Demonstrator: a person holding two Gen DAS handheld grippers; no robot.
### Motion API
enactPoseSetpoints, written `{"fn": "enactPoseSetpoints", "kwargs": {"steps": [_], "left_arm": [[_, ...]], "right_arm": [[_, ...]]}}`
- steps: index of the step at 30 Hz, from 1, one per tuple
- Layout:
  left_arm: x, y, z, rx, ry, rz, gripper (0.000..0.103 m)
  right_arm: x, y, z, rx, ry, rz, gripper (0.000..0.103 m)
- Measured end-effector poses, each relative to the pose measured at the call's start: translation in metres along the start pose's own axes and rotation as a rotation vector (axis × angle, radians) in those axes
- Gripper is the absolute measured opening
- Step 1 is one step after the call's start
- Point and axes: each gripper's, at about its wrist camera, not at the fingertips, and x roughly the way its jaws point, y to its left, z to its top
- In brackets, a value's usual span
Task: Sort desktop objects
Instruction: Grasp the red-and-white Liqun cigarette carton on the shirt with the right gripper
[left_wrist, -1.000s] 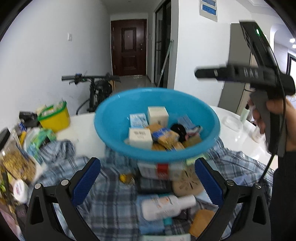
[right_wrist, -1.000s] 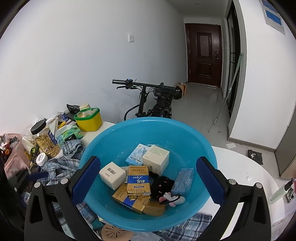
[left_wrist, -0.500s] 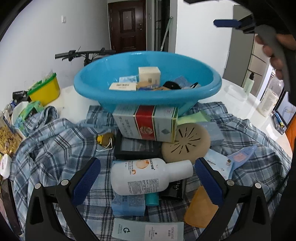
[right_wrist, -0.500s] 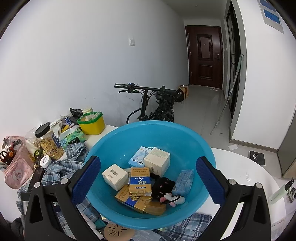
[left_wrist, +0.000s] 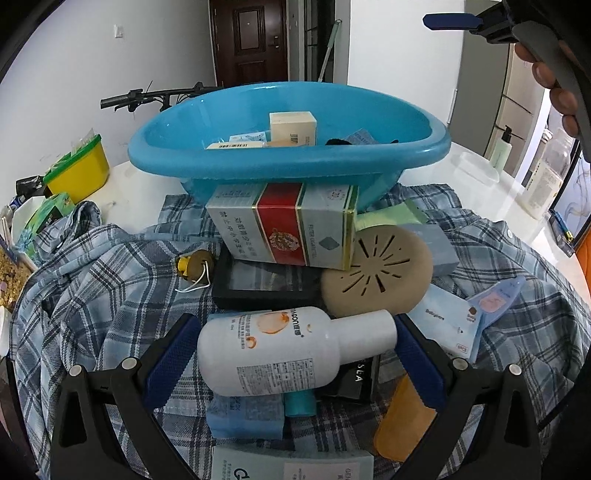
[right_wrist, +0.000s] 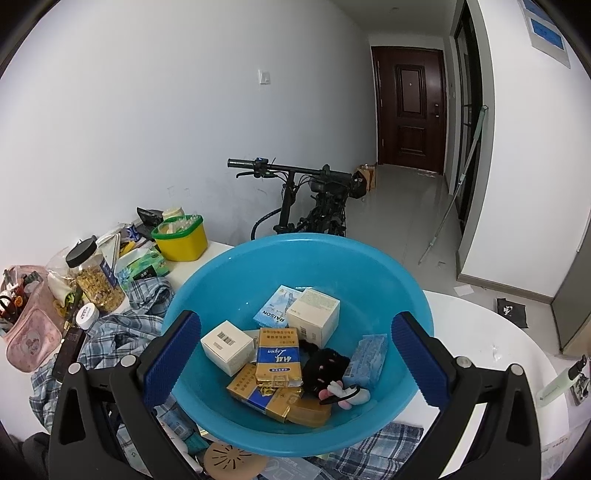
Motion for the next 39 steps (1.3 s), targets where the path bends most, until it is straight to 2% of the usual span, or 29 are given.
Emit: {"fn": "enactPoseSetpoints", "kwargs": {"steps": [4,6,17,24,29,34,37,39], "left_arm": [[0.003,0.001,-0.001,-0.005,-0.002,-0.003,0.102],[0.003,0.002,-0.001,-0.010,-0.005,-0.026,0.096],[-0.017,0.008,-0.002,-0.022,-0.083,-0.049,0.096],[-0.037,0.025,-0.007,-0.058,-0.136,-0.074,0.096],[-0.051,0.045,-0.010,-0.102,-0.169,-0.083,0.096],[-0.055,0.059,-0.013,-0.137,-0.184,-0.087,0.096],[-0.054,0.062,-0.014,-0.154,-0.178,-0.101,0.096],[-0.056,0.062,-0.015,-0.155,-0.186,-0.100,0.096]], "right_arm": [[0.001,0.002,0.000,-0.009,0.005,-0.001,0.103],[0.002,0.002,-0.001,-0.011,0.009,-0.005,0.103],[0.005,0.009,0.001,-0.029,0.008,-0.036,0.103],[0.004,0.047,0.005,-0.120,-0.004,-0.045,0.103],[0.004,0.080,0.002,-0.234,0.020,-0.120,0.103],[-0.007,0.088,-0.012,-0.251,0.020,-0.108,0.103],[-0.020,0.088,-0.031,-0.274,0.009,-0.194,0.103],[-0.030,0.084,-0.049,-0.270,0.008,-0.198,0.103]]}}
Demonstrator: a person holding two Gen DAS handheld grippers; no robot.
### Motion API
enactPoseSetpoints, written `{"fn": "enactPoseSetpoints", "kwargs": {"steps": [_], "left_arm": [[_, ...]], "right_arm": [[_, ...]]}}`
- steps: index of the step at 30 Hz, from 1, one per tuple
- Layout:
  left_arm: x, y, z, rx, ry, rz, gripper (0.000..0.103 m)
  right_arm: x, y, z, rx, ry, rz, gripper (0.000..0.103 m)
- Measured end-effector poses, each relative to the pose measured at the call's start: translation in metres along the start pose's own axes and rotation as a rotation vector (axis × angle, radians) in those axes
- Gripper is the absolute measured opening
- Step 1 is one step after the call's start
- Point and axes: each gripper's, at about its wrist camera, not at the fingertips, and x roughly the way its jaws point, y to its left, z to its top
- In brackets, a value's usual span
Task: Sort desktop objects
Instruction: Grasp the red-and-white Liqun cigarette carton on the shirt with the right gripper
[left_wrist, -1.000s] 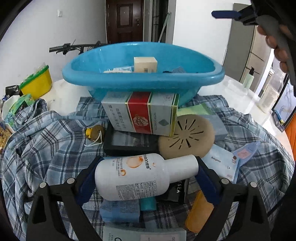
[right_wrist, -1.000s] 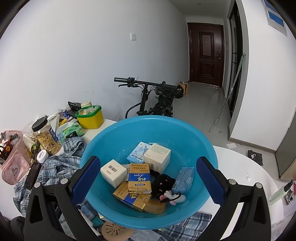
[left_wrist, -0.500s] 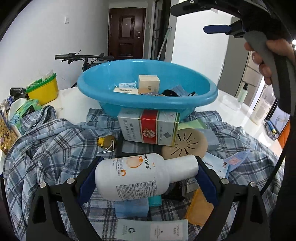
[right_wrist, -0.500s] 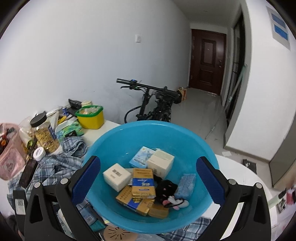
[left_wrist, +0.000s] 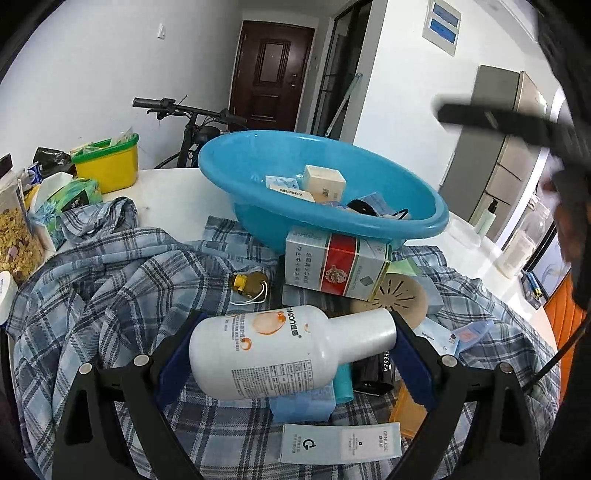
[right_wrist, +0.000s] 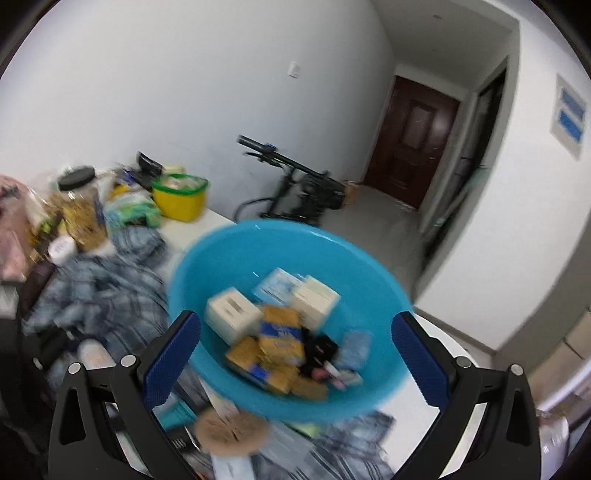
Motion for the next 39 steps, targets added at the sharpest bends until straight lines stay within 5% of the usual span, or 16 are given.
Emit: {"fn": "enactPoseSetpoints", "kwargs": {"steps": [6,10,11,19,21,23,26,39], "left_arm": [[-0.005,0.003,0.001,-0.004,-0.020,0.013,0.096],[-0.005,0.006,0.001,-0.006,-0.021,0.022,0.096],[-0.005,0.006,0.001,-0.006,-0.021,0.028,0.096],[-0.002,0.007,-0.001,-0.008,-0.005,0.041,0.096],[-0.001,0.007,-0.001,-0.007,0.000,0.040,0.096],[-0.001,0.007,-0.002,-0.005,0.003,0.037,0.096],[0.001,0.006,-0.003,-0.005,0.010,0.034,0.096],[-0.001,0.008,-0.003,-0.015,0.009,0.015,0.096]], "right_arm": [[-0.006,0.008,-0.063,0.001,0.069,0.182,0.102],[0.013,0.006,-0.087,0.073,0.124,0.305,0.070],[0.020,0.008,-0.091,0.071,0.143,0.329,0.070],[0.064,0.024,-0.085,0.051,0.162,0.371,0.070],[0.077,0.031,-0.083,0.030,0.182,0.387,0.064],[0.088,0.037,-0.084,0.017,0.202,0.400,0.046],[0.097,0.039,-0.084,0.030,0.203,0.417,0.038],[0.072,0.048,-0.085,-0.022,0.140,0.383,0.022]]}}
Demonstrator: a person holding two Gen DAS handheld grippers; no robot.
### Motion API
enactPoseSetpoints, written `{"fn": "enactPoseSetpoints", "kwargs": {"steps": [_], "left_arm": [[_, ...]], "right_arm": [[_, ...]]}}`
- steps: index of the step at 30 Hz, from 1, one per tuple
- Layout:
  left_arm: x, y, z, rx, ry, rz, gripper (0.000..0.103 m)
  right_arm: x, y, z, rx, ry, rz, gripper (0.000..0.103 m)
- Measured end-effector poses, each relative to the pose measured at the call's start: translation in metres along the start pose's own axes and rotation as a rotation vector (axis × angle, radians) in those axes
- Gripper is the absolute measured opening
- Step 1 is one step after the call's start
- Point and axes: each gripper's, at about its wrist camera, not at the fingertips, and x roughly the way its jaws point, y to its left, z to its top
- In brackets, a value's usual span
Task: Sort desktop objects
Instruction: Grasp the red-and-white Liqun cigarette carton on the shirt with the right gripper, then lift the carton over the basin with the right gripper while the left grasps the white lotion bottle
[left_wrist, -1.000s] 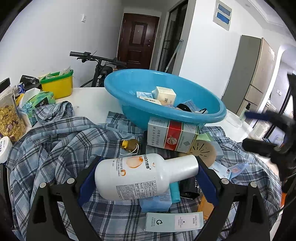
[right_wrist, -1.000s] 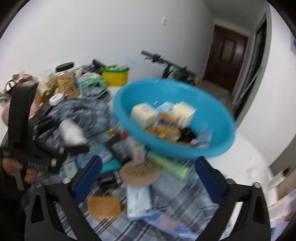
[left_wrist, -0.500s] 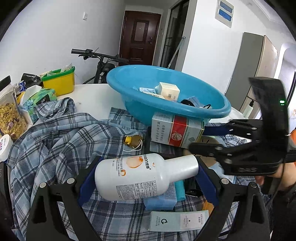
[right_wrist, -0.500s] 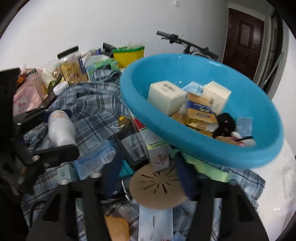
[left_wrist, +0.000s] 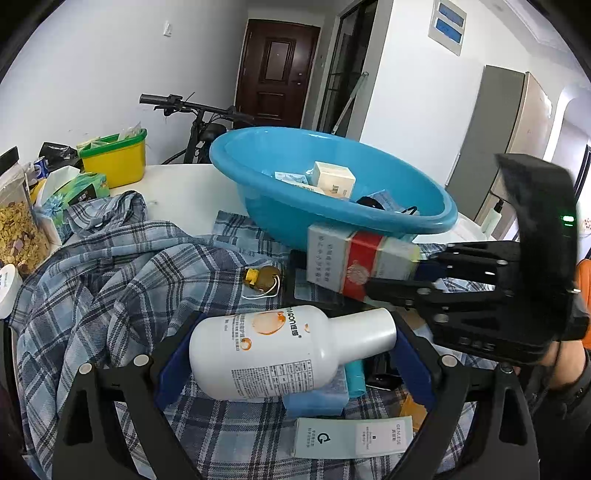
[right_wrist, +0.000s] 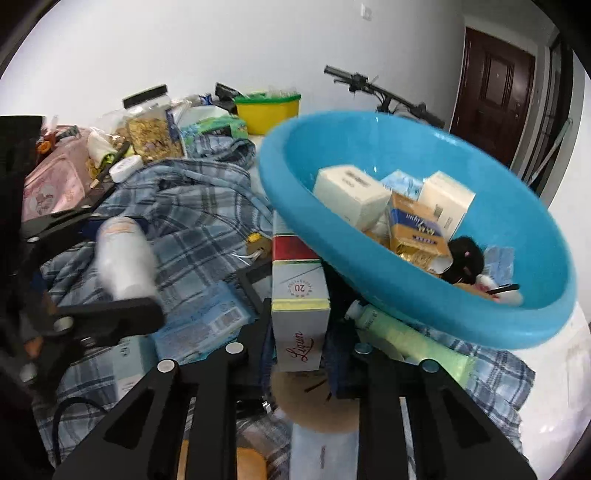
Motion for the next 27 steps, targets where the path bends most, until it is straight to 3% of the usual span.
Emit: {"fn": "enactPoseSetpoints", "kwargs": {"steps": [8,14,20,23,27], "left_arm": [[-0.002,-0.001,0.000,0.001,0.000,-0.007,0.096],[-0.003,-0.001,0.001,-0.002,-0.007,-0.010,0.096],[-0.002,0.000,0.001,0.000,-0.004,-0.008,0.096],[-0.002,0.000,0.000,-0.002,-0.006,-0.006,0.096],[-0.002,0.000,0.000,0.005,-0.012,0.021,0.096]], "right_arm": [[-0.035,0.009,-0.019,0.025,-0.025,0.054,0.021],[-0.072,0.005,-0.018,0.069,-0.104,0.076,0.021],[-0.103,-0.009,0.015,0.070,-0.180,-0.033,0.021],[-0.112,-0.027,0.039,0.103,-0.237,-0.136,0.021],[-0.110,-0.051,0.070,0.117,-0.249,-0.165,0.021]]}}
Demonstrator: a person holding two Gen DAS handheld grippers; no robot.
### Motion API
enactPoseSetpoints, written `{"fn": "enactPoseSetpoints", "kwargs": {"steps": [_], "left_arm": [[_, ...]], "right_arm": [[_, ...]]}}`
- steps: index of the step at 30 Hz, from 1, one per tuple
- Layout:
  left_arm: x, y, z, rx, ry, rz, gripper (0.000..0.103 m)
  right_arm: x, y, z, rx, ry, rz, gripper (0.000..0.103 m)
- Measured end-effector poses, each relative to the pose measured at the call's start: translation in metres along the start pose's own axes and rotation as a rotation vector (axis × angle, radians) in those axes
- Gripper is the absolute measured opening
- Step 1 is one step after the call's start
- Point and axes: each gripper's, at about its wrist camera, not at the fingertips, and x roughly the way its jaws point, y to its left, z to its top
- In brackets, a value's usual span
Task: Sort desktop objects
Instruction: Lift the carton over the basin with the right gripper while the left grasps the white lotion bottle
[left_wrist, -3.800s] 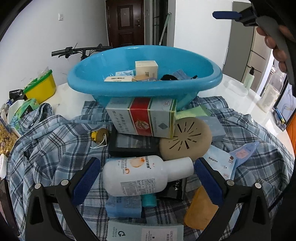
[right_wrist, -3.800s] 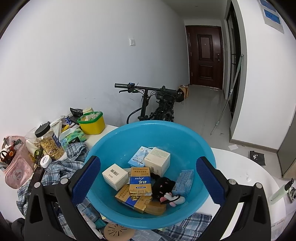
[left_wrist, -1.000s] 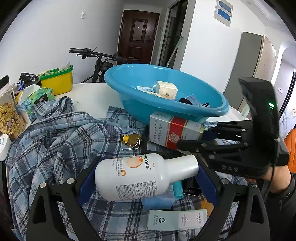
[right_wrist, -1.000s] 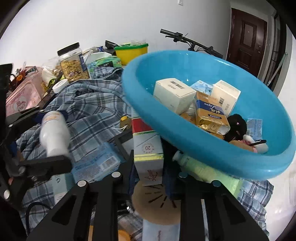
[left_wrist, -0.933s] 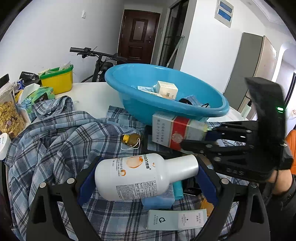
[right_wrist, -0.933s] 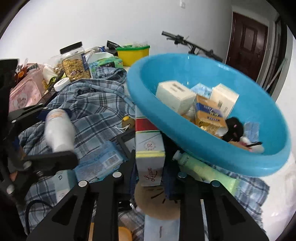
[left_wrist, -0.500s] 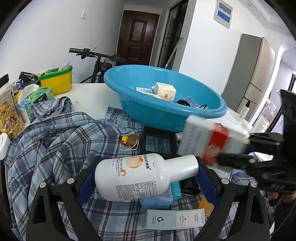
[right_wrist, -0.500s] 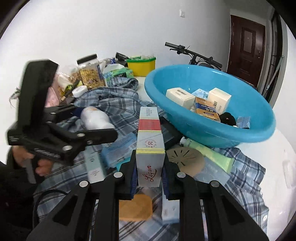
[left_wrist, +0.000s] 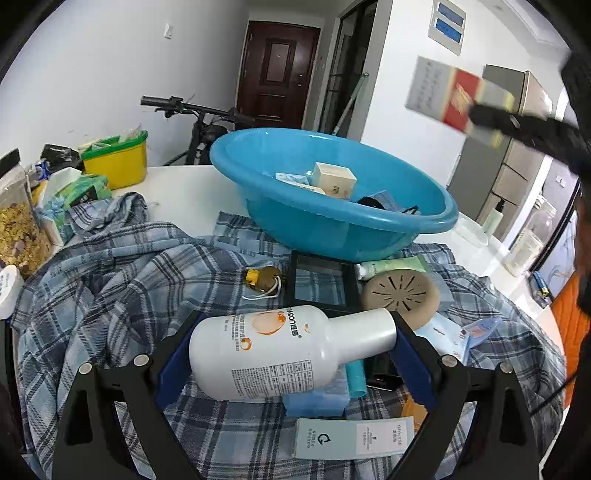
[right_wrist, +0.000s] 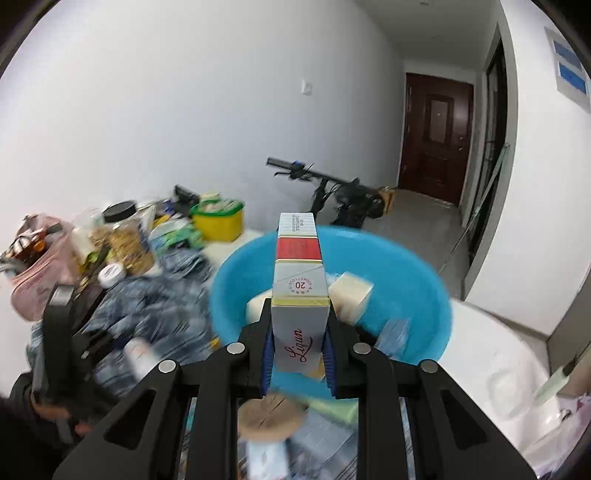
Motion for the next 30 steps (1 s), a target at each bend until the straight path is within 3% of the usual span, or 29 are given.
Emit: {"fn": "enactPoseSetpoints", "kwargs": {"steps": [4,10,15,19,23,30], "left_arm": [[-0.001,-0.001,0.000,0.011,-0.015,0.020,0.096],[-0.001,0.002,0.001,0.000,-0.037,0.073,0.096],[-0.001,0.003,0.002,-0.001,-0.047,0.093,0.096],[0.001,0.008,0.004,-0.021,-0.046,0.097,0.096],[0.005,0.006,0.008,-0.002,-0.037,0.155,0.096],[-0.009,0.002,0.032,0.008,-0.041,0.129,0.096]], "right_arm": [[0.014,-0.020,0.020,0.074,-0.055,-0.029,0.021],[0.041,-0.036,0.033,0.150,-0.078,0.008,0.021],[0.057,-0.046,0.023,0.150,-0.011,0.005,0.021],[0.052,-0.050,0.020,0.146,-0.026,0.013,0.021],[0.049,-0.041,0.023,0.108,-0.012,0.020,0.021],[0.051,-0.038,0.023,0.103,-0.006,0.065,0.021]]}}
